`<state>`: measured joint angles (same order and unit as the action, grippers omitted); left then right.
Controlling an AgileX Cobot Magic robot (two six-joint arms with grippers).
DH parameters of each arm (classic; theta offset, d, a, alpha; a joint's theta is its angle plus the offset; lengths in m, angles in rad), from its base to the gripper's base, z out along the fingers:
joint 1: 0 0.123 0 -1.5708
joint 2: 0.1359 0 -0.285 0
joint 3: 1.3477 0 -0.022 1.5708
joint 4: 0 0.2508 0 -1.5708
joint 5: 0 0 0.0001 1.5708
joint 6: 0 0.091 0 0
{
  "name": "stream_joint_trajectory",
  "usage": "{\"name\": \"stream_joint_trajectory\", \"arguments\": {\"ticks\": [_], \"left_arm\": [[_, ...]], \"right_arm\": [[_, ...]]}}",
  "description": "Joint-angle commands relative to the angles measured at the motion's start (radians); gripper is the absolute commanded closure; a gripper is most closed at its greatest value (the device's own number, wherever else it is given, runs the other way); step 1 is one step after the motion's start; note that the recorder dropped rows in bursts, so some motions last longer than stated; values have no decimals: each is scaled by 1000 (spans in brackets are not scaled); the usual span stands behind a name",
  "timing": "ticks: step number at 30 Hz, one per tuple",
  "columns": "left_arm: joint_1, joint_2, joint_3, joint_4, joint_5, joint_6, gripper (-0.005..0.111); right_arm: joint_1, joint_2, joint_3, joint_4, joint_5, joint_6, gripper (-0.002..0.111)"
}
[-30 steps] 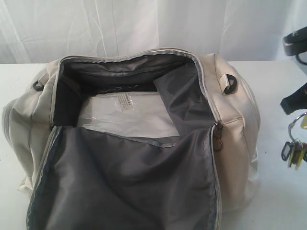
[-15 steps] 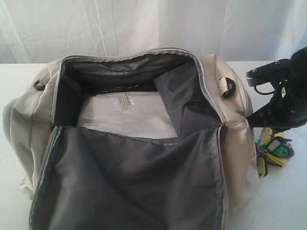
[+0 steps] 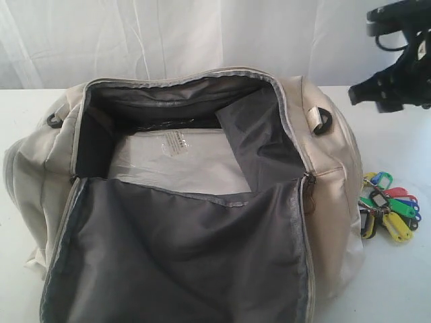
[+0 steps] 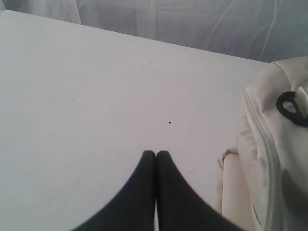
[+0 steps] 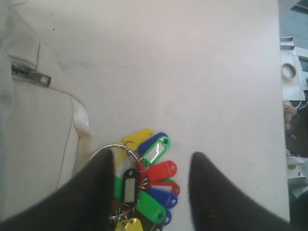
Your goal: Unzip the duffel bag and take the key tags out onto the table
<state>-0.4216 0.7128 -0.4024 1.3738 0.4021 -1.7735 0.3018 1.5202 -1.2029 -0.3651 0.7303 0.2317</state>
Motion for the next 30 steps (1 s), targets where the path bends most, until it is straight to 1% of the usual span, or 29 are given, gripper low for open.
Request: {"name": "stream_joint_trajectory", "arguments": {"ticks": [1, 2, 3, 5, 7, 10, 12, 15, 18, 22, 24, 25, 30], "left_arm": [[1, -1, 5, 17, 9, -8, 106], [1, -1, 5, 17, 9, -8, 106], [1, -1, 5, 17, 9, -8, 106], [1, -1, 5, 17, 9, -8, 106], [1, -1, 5, 17, 12, -8, 106], [1, -1, 5, 17, 10, -8, 106], [1, -1, 5, 21, 10, -8, 106], [1, -3, 5, 21, 8, -6, 106], [1, -3, 5, 21, 15, 1, 106], [1, -3, 5, 21, 13, 1, 106], [1, -3, 5, 21, 13, 1, 106], [1, -3, 5, 21, 13, 1, 106], [1, -3, 5, 21, 13, 1, 106]], "right_arm": [[-66, -76, 27, 32, 94, -3, 107], [-89, -88, 39, 55, 126, -34, 108], [-132, -116, 59, 139, 177, -128, 108], [-165, -205, 102, 244, 165, -173, 108], [-165, -353, 142, 292, 96, -178, 108], [-162, -612, 219, 292, -20, -176, 108], [-162, -814, 323, 302, -150, -175, 108], [-162, -991, 475, 328, -274, -175, 108], [-162, -1101, 597, 328, -295, -177, 108], [-162, -1203, 691, 328, -341, -177, 108], [-162, -1245, 735, 333, -356, -143, 108], [-162, -1276, 762, 333, -358, -77, 108], [-162, -1316, 775, 333, -322, -63, 108]]}}
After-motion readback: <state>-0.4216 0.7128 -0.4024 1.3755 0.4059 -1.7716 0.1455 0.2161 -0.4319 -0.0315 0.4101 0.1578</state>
